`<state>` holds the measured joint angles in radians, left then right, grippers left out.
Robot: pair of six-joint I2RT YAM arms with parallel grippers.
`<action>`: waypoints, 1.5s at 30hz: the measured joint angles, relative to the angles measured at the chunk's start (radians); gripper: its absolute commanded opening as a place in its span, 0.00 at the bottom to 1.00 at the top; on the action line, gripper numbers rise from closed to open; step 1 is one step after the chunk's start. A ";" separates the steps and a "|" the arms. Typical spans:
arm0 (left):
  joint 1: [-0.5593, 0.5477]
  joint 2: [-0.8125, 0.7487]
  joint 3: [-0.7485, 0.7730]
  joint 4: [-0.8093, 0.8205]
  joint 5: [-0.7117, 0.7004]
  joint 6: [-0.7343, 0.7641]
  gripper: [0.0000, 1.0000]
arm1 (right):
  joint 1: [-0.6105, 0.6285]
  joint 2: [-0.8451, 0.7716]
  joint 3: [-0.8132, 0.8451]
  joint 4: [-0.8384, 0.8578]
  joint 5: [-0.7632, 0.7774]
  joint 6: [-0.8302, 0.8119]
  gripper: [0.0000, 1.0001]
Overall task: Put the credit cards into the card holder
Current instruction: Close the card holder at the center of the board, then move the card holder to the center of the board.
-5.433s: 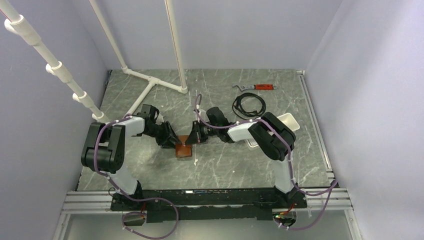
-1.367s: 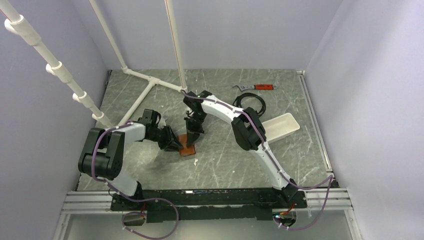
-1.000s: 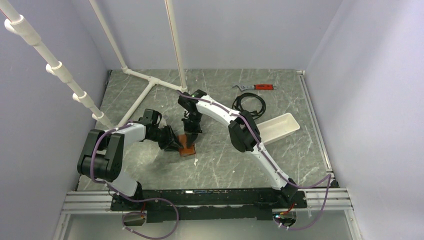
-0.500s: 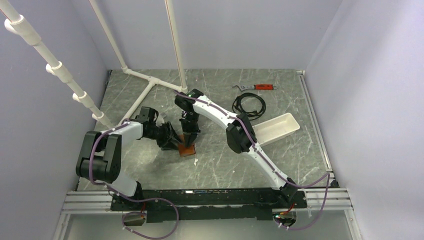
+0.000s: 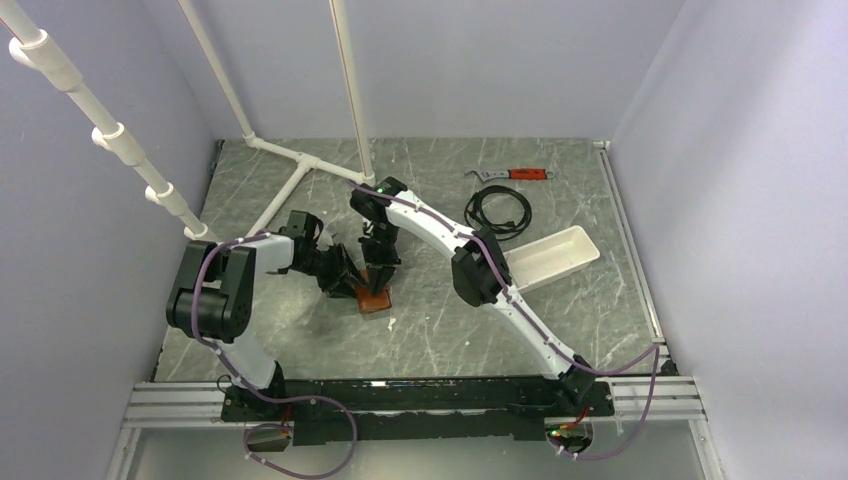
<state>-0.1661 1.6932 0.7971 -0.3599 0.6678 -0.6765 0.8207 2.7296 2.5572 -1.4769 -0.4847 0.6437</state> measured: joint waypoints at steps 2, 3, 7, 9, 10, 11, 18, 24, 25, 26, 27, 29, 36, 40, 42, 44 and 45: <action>-0.006 0.008 0.009 -0.006 -0.005 0.001 0.34 | -0.001 0.000 -0.002 0.000 -0.002 -0.005 0.17; -0.010 0.015 0.017 -0.013 -0.005 0.002 0.30 | -0.001 0.000 -0.003 0.000 -0.002 -0.009 0.14; -0.030 0.053 0.055 -0.031 0.005 0.007 0.13 | -0.001 -0.018 -0.037 0.003 0.014 -0.043 0.03; -0.052 0.066 0.070 -0.021 0.008 0.006 0.09 | -0.007 -0.031 -0.059 -0.003 0.028 -0.074 0.00; -0.066 0.070 0.073 -0.006 0.008 0.003 0.08 | -0.009 -0.037 -0.067 -0.008 0.036 -0.092 0.00; -0.077 0.071 0.072 0.012 0.008 -0.001 0.08 | -0.011 -0.041 -0.074 -0.014 0.042 -0.107 0.00; -0.140 0.087 0.061 0.112 0.035 -0.052 0.06 | -0.011 -0.057 -0.094 -0.069 0.114 -0.233 0.00; -0.191 0.057 0.025 0.181 0.003 -0.108 0.12 | -0.038 -0.064 -0.113 -0.113 0.108 -0.286 0.09; -0.194 0.048 0.021 0.182 -0.007 -0.109 0.15 | -0.043 -0.085 -0.136 -0.095 0.095 -0.293 0.11; -0.196 0.037 0.014 0.184 -0.020 -0.112 0.16 | -0.050 -0.107 -0.163 -0.069 0.076 -0.298 0.13; -0.196 0.026 0.003 0.187 -0.026 -0.114 0.18 | -0.056 -0.122 -0.187 -0.052 0.061 -0.301 0.14; -0.187 0.005 -0.020 0.192 -0.026 -0.115 0.22 | -0.072 -0.143 -0.228 -0.021 0.021 -0.311 0.16; -0.104 -0.085 -0.062 0.079 -0.018 -0.069 0.33 | -0.153 -0.303 -0.472 0.307 -0.080 -0.333 0.27; -0.103 -0.109 -0.062 0.045 -0.008 -0.048 0.37 | -0.204 -0.415 -0.603 0.568 -0.082 -0.325 0.31; -0.103 -0.110 -0.060 0.037 -0.001 -0.042 0.38 | -0.223 -0.465 -0.638 0.645 -0.082 -0.320 0.33; -0.103 -0.110 -0.051 0.024 0.006 -0.040 0.40 | -0.228 -0.519 -0.662 0.685 -0.078 -0.318 0.37; -0.103 -0.110 -0.044 0.017 0.009 -0.039 0.42 | -0.225 -0.546 -0.671 0.698 -0.073 -0.319 0.39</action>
<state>-0.2695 1.5829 0.7532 -0.3428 0.6769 -0.7155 0.5953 2.1838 1.8866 -0.7788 -0.5579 0.3252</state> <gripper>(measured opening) 0.383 0.342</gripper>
